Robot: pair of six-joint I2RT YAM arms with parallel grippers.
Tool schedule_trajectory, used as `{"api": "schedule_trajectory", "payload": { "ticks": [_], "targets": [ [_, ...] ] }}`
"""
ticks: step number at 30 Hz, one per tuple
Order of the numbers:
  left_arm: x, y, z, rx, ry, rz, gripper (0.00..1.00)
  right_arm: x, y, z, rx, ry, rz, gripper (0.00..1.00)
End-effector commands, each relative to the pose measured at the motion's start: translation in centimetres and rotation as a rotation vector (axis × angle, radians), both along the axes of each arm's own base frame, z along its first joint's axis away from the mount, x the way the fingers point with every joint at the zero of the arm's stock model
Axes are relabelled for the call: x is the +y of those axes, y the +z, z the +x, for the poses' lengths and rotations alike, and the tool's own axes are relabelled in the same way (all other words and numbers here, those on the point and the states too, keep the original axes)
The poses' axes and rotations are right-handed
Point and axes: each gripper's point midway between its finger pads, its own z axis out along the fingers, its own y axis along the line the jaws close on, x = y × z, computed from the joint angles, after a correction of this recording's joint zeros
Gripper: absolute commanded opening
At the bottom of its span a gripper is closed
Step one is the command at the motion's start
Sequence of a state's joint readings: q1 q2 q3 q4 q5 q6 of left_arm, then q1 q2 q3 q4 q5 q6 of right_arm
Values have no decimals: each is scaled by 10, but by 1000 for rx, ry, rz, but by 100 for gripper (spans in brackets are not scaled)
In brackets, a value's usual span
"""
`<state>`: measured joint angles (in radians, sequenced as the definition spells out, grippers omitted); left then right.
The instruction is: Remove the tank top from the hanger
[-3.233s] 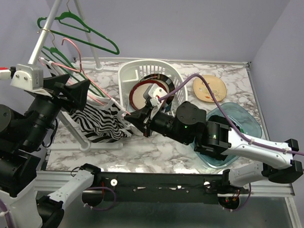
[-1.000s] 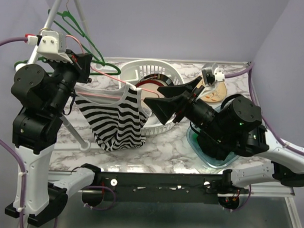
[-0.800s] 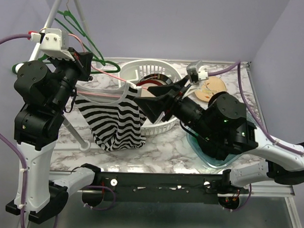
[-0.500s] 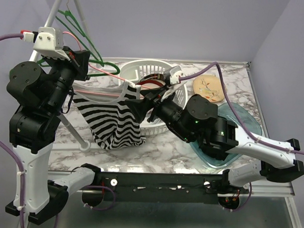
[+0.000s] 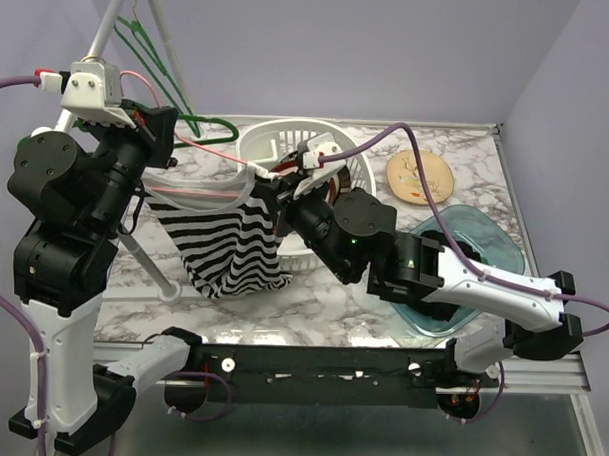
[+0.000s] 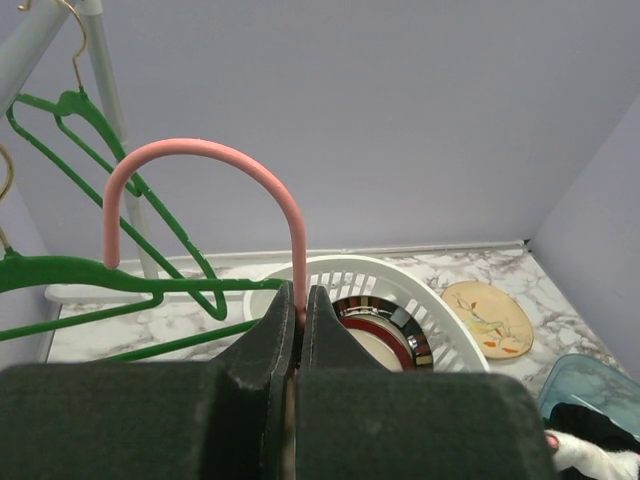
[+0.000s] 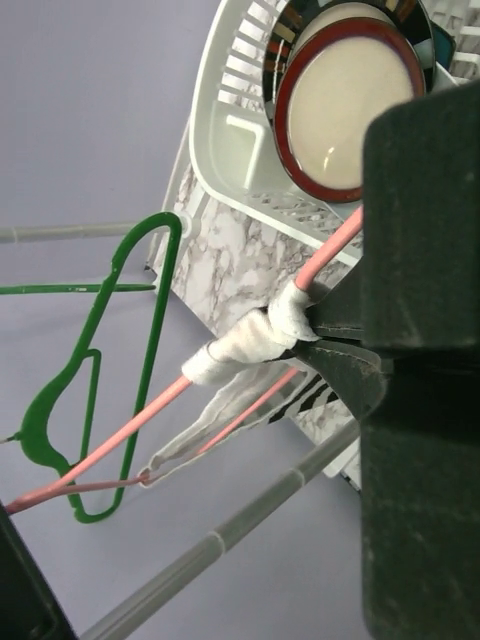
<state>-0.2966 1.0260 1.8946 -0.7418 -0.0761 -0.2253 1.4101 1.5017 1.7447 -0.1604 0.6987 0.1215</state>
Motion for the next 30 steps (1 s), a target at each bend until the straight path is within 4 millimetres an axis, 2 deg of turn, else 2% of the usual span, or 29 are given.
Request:
{"api": "schedule_trajectory", "payload": {
  "ticks": [1, 2, 3, 4, 5, 7, 8, 9, 10, 12, 14, 19, 22, 27, 30],
  "targets": [
    [14, -8, 1, 5, 77, 28, 0, -33, 26, 3, -13, -71, 48, 1],
    [16, -11, 2, 11, 90, 36, 0, -37, 27, 1, -14, -67, 49, 1],
    [19, -13, 3, 19, 106, 47, 0, -56, 40, -2, -28, -65, 84, 1],
    [24, -15, 3, 25, 127, 61, 0, -63, 46, -3, -41, -62, 119, 1],
    [26, -15, 3, 28, 138, 67, 0, -67, 35, -2, -45, -69, 104, 1],
    [29, -13, -1, 18, 148, 64, 0, -92, 44, -1, -59, -98, 145, 1],
    [29, -12, -1, 17, 147, 65, 0, -98, 33, 2, -54, -127, 127, 1],
    [28, -10, -3, 10, 144, 61, 0, -104, 30, 3, -58, -139, 124, 1],
    [29, -9, -5, 5, 142, 58, 0, -118, 37, 3, -65, -148, 159, 1],
    [30, -5, -7, -3, 144, 56, 0, -123, 28, 4, -65, -154, 170, 1],
    [30, -5, -8, -1, 145, 49, 0, -132, 27, 5, -60, -163, 187, 1],
    [21, 6, -15, -20, 90, 7, 0, -134, 3, 10, -31, -190, 165, 1],
    [11, 14, -22, -42, 22, -30, 0, -128, -2, 8, -22, -151, 182, 1],
    [-20, 28, -45, -58, -177, -108, 0, -105, -8, -1, -42, -39, 183, 1],
    [-42, 30, -67, -44, -330, -169, 0, -87, -6, -9, -58, 52, 190, 1]
  ]
}}
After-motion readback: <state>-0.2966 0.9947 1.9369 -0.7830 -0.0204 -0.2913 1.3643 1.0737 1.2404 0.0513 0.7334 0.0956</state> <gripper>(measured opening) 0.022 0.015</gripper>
